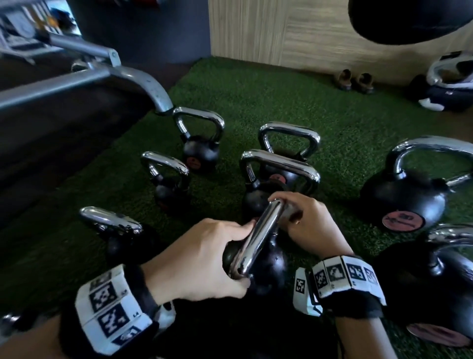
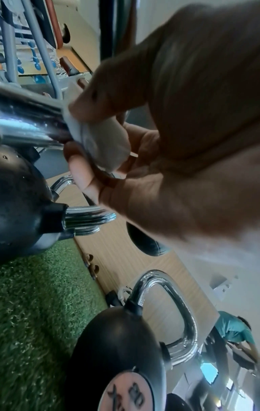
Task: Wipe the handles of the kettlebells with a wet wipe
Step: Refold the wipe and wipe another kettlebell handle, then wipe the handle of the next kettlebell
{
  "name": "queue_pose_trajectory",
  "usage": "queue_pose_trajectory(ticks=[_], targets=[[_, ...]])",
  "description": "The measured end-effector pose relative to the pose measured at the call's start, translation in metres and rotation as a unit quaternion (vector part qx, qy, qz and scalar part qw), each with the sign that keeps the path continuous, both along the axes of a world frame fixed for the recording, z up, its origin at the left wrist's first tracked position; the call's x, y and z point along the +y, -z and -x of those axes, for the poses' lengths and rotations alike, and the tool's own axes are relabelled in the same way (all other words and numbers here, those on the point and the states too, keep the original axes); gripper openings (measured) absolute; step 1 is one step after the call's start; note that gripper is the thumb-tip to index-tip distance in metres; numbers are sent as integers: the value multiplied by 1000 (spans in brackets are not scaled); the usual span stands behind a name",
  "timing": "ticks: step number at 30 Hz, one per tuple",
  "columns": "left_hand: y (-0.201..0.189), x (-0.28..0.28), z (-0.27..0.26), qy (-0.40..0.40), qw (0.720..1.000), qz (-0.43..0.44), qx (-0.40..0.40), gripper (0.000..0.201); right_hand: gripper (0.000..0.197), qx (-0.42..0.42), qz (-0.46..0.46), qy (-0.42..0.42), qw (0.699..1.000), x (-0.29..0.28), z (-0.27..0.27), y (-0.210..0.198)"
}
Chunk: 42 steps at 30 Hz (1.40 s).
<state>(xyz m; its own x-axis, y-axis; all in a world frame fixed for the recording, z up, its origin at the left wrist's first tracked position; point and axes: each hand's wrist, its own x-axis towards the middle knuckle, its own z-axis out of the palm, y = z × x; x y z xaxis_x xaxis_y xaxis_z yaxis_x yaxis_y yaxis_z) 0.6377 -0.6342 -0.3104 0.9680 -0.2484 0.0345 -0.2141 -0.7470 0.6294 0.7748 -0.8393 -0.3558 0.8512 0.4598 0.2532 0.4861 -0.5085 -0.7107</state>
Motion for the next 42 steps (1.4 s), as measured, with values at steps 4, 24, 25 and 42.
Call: queue_pose_trajectory(ticks=[4, 24, 25, 42], targets=[[-12, 17, -20, 64, 995, -68, 46, 78, 46, 5, -25, 35, 999, -22, 9, 6], [-11, 62, -45, 91, 972, -206, -62, 80, 38, -49, -28, 82, 995, -48, 92, 9], [-9, 64, -40, 84, 975, -194, -65, 79, 42, -39, -11, 84, 996, -51, 94, 3], [33, 83, 108, -38, 970, 202, 131, 64, 44, 12, 283, 215, 935, -23, 247, -153]])
